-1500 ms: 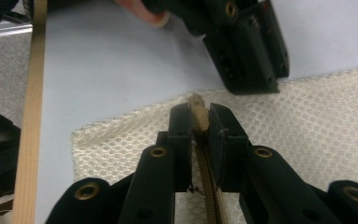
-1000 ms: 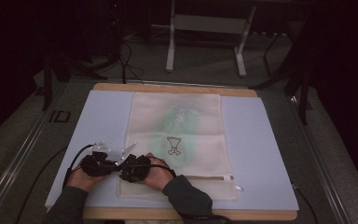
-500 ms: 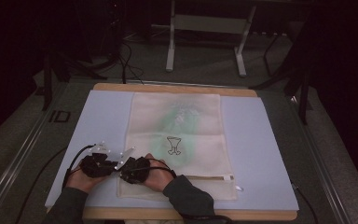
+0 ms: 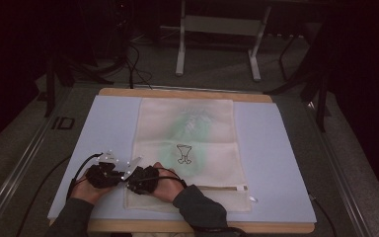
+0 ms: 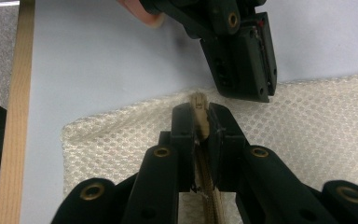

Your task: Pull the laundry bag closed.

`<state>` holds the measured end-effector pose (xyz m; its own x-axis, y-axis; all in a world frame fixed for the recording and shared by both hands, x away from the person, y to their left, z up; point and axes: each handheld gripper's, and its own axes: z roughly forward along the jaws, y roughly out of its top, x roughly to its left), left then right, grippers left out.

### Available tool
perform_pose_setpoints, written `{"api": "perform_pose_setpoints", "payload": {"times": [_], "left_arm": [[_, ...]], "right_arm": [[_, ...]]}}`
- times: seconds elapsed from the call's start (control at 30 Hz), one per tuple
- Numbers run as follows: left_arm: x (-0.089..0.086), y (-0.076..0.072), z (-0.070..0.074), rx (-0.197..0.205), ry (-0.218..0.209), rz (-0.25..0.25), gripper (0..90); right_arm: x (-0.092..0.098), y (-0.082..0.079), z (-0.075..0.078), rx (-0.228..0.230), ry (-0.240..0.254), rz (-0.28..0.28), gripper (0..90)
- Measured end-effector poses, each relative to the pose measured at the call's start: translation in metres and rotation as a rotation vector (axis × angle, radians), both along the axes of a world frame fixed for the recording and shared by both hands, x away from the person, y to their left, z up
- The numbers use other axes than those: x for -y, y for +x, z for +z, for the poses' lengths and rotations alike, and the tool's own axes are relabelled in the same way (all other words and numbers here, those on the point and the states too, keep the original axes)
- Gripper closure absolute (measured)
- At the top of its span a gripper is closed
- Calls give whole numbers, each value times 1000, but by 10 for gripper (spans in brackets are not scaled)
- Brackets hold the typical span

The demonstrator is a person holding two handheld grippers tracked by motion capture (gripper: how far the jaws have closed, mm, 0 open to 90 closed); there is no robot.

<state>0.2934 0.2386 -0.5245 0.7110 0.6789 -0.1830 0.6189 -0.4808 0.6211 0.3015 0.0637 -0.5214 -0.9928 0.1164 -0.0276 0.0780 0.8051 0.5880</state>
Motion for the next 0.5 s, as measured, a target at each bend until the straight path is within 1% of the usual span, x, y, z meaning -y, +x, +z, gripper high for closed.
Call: {"api": "perform_pose_setpoints", "payload": {"times": [0.17,0.2,0.23,0.37,0.47,0.5], "left_arm": [[0,0,0,11,-25,11,848],[0,1,0,9,-29,19,844],[1,1,-1,-2,-31,22,845],[3,3,-1,-19,-3,30,876],[3,2,-1,-22,2,27,881],[3,2,-1,-24,1,26,893]], "right_arm": [[1,-1,-1,3,5,-3,818],[1,-1,-1,5,4,-2,818],[1,-1,-1,6,3,-2,818],[0,-1,0,7,2,1,818],[0,-1,0,7,2,2,818],[0,0,0,6,-6,10,818]]}}
